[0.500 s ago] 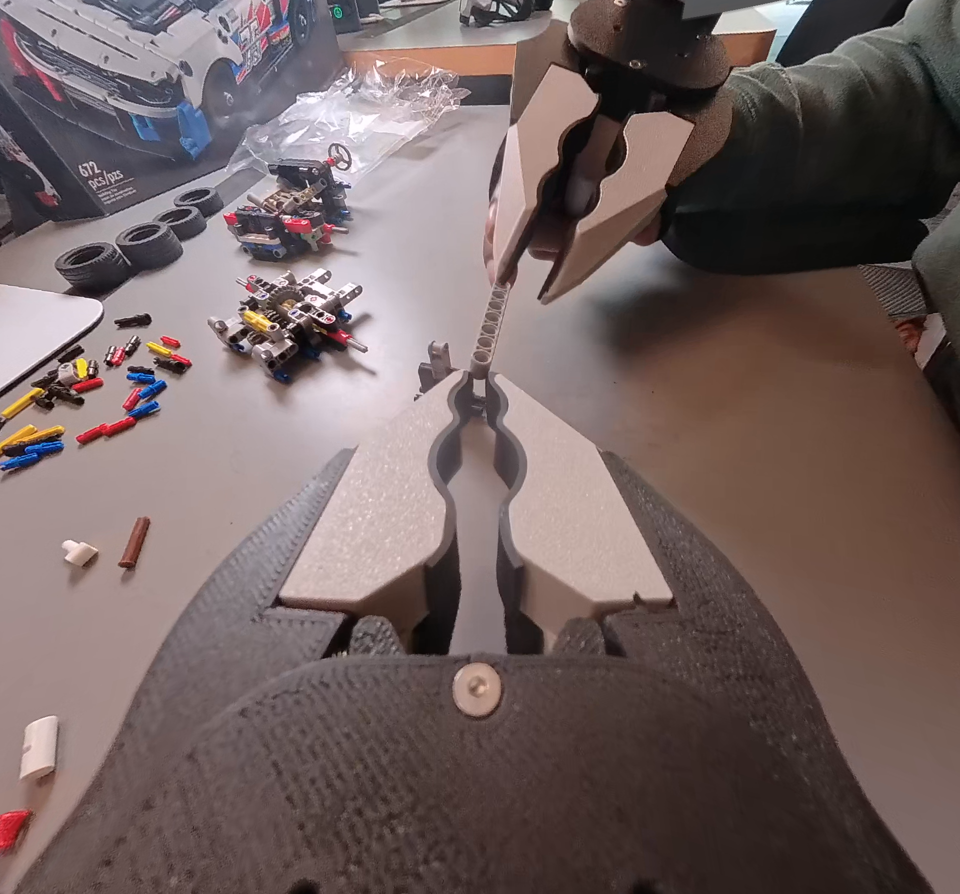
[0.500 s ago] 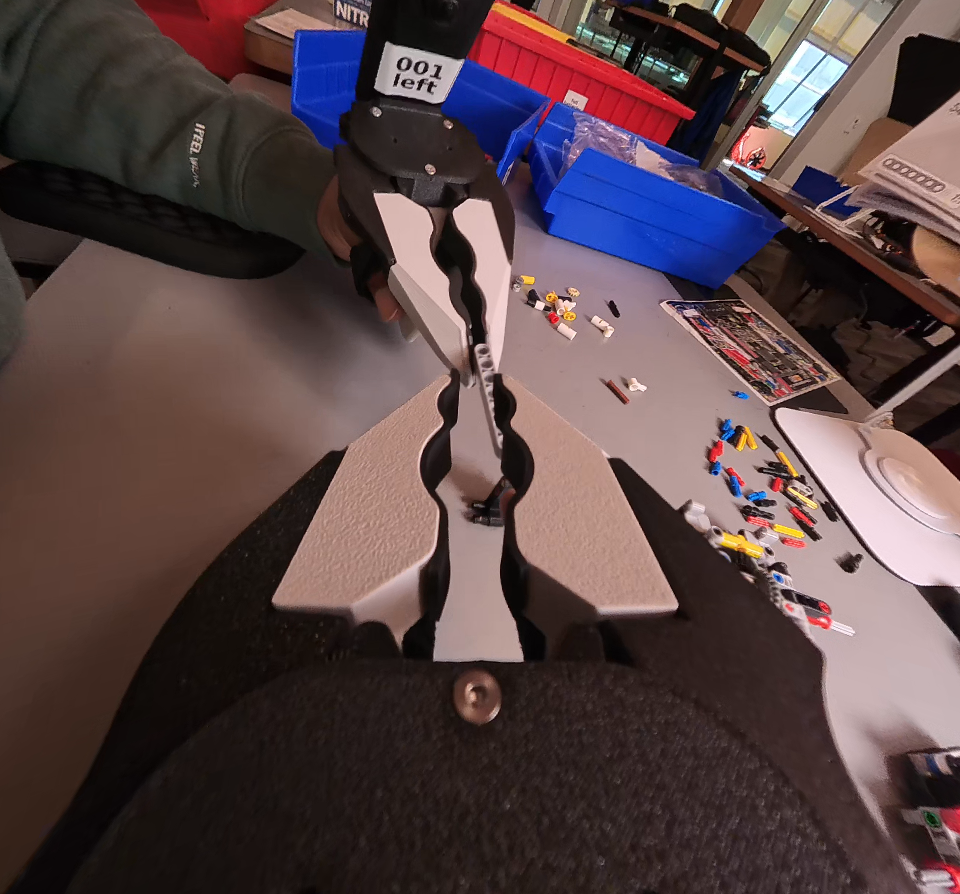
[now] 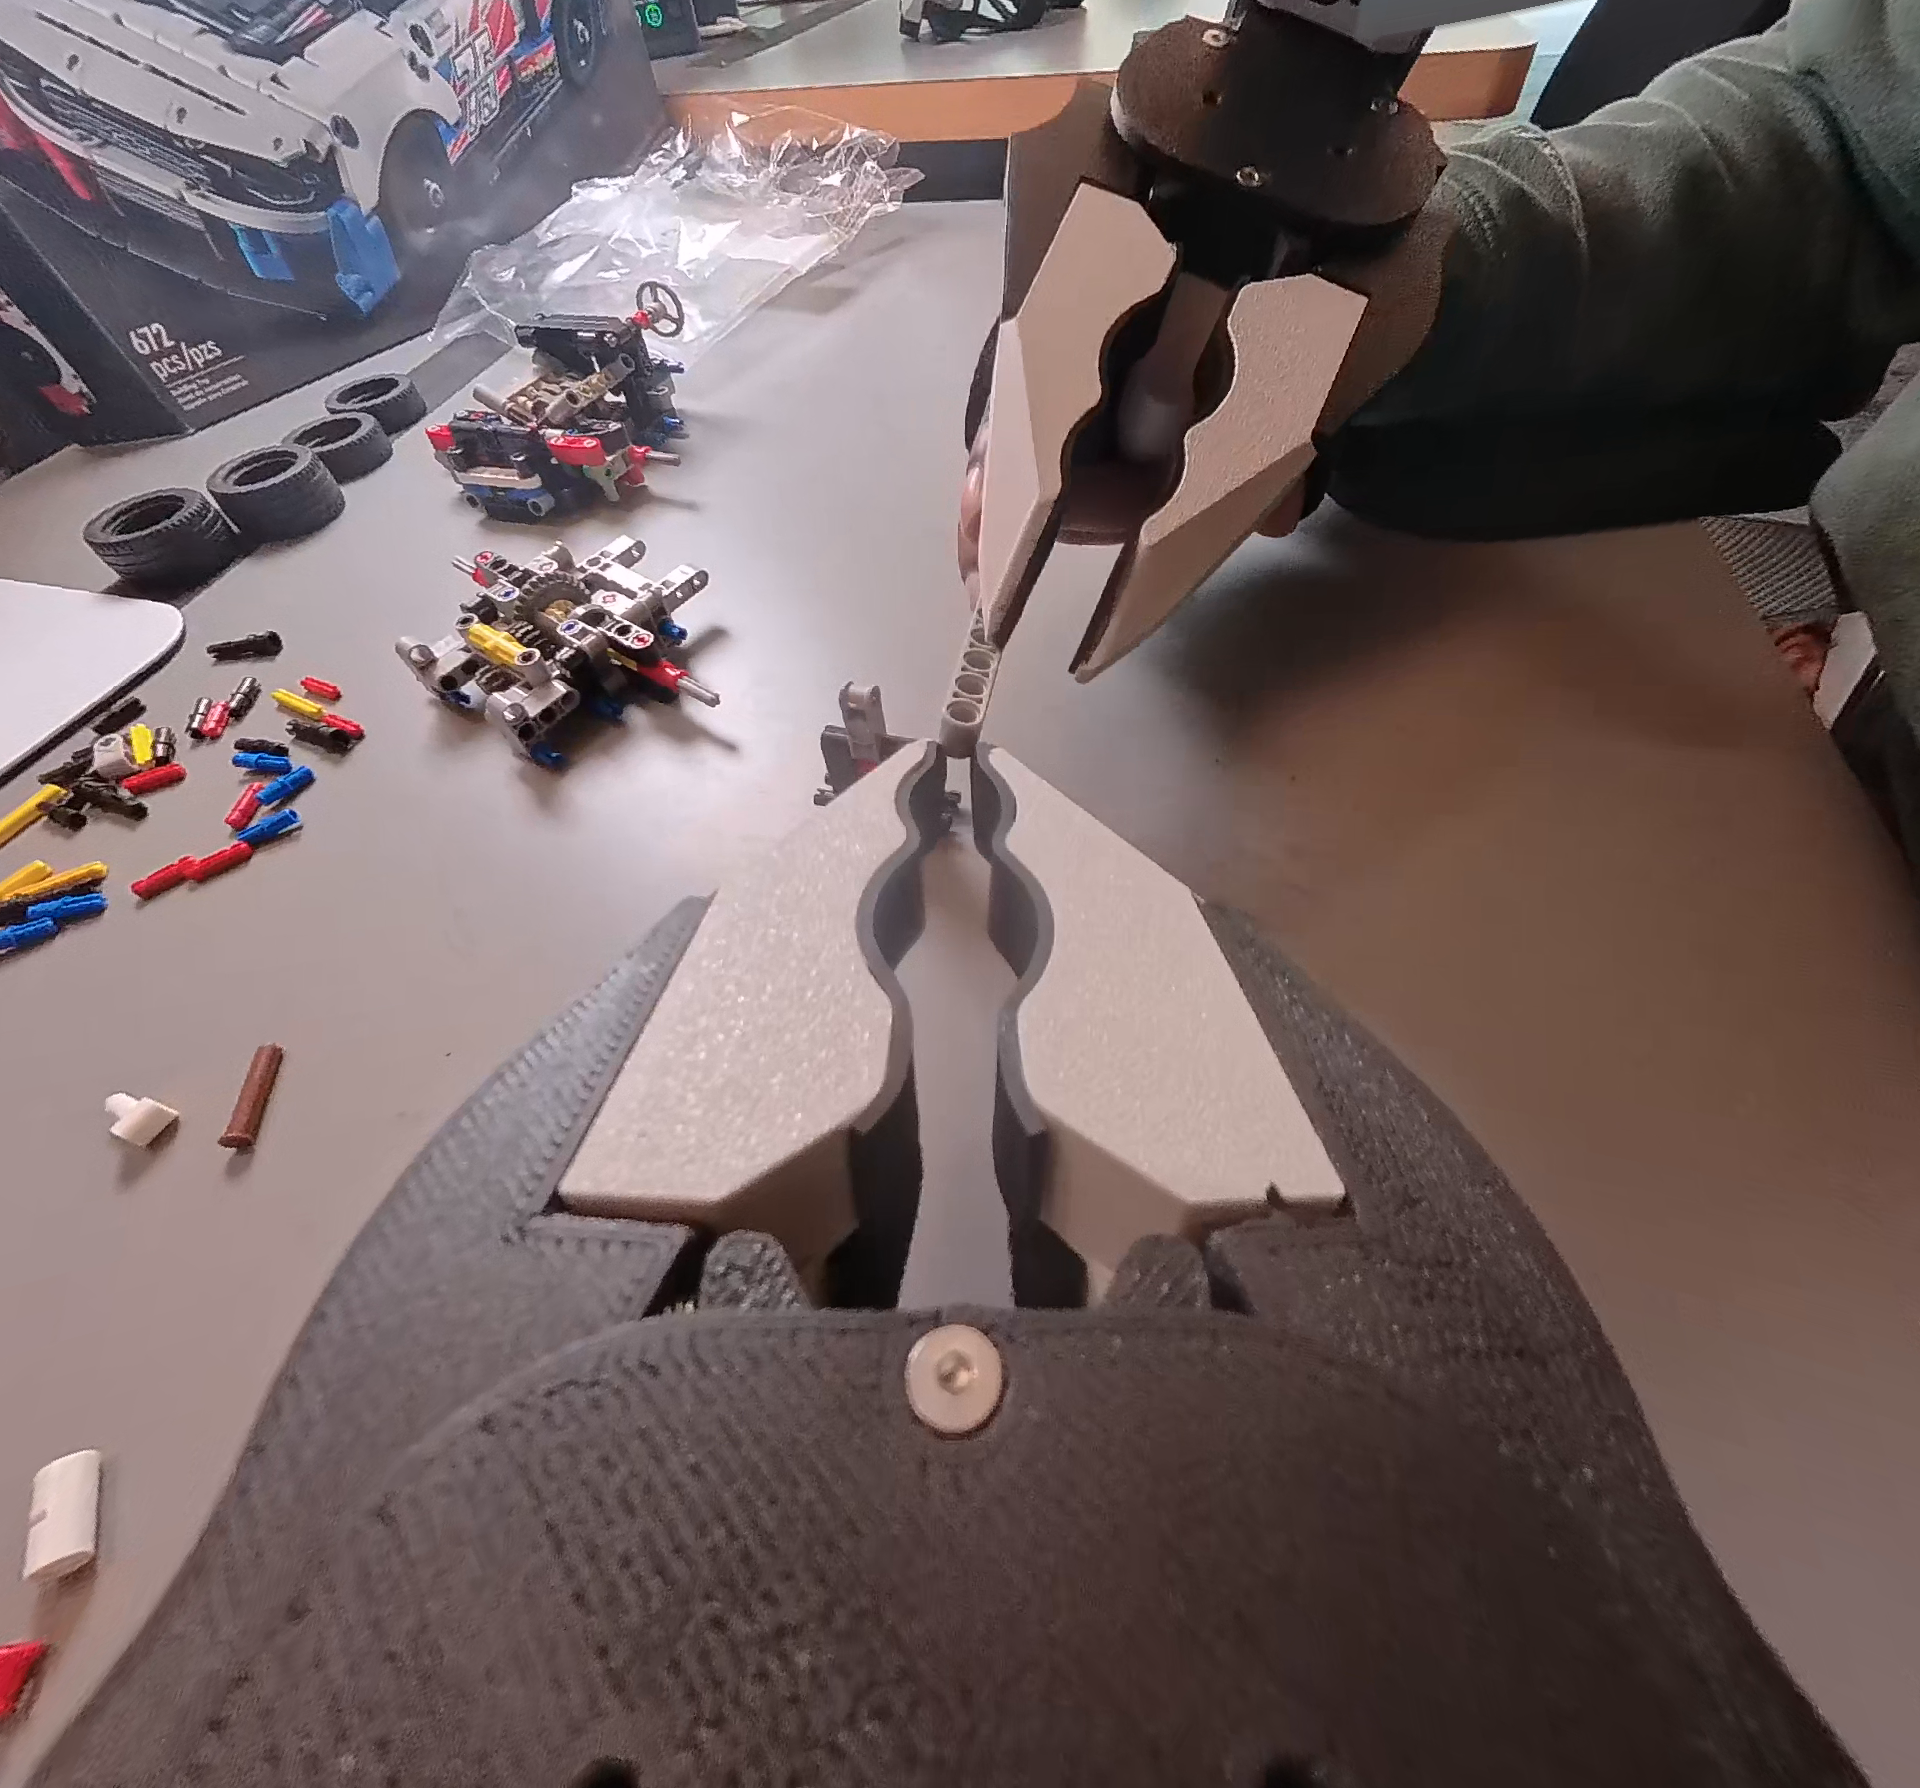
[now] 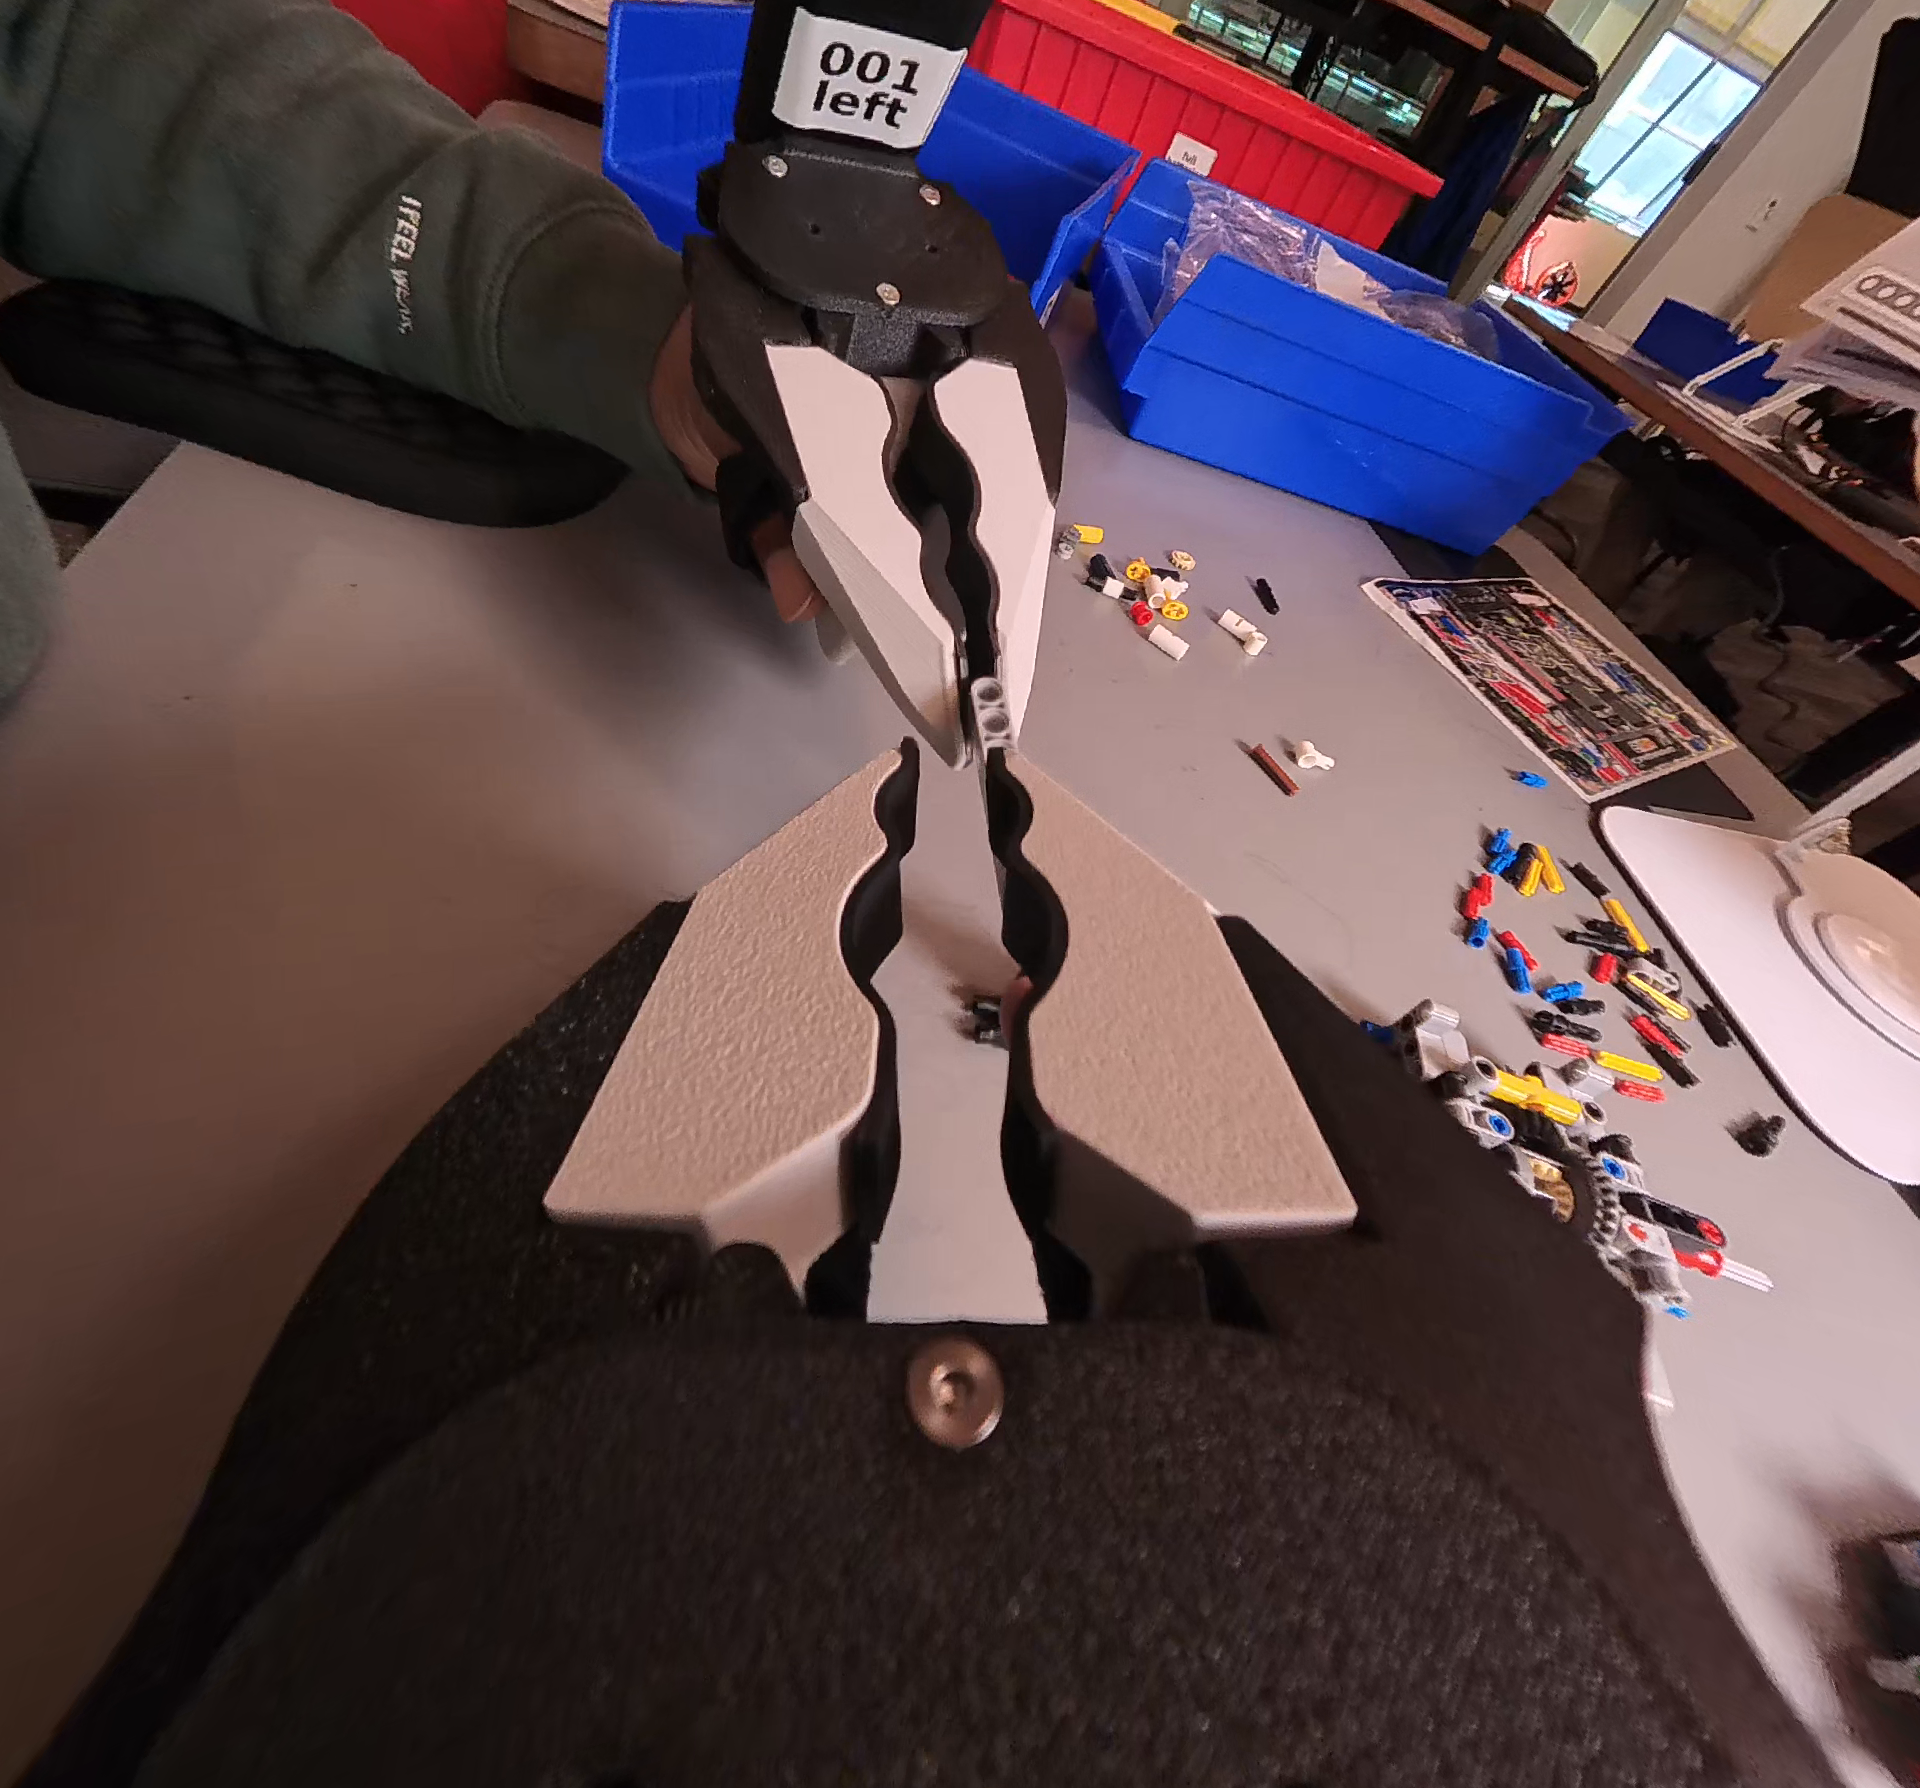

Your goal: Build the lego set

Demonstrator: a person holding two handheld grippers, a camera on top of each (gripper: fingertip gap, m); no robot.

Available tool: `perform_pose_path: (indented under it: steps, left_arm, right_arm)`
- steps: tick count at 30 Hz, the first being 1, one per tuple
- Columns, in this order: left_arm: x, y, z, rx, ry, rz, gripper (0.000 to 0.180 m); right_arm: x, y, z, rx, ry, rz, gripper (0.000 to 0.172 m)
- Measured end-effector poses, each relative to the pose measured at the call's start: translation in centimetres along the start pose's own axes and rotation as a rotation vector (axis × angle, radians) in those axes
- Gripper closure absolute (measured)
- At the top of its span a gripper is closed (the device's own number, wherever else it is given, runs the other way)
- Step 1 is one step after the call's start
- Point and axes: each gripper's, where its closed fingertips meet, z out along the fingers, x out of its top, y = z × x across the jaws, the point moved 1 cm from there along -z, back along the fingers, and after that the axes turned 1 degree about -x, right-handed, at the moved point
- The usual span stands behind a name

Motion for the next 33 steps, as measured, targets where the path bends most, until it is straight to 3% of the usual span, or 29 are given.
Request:
perform_pose_path:
  steps: [23, 31, 33]
  left_arm:
    - [-1.0, 1.2, 0.9, -0.038, -0.071, 0.042, 0.177]
    - [-0.7, 1.5, 0.9, -0.036, -0.052, 0.066, 0.18]
    - [-0.6, 1.0, 0.8, -0.025, -0.044, 0.025, 0.17]
  right_arm:
    - [-0.5, -0.3, 0.3, 0.011, -0.039, -0.031, 0.157]
    - [-2.2, -0.7, -0.3, 0.087, -0.152, -0.031, 0.167]
    - [-3.2, -0.5, -1.1, 0.12, -0.214, -0.024, 0.167]
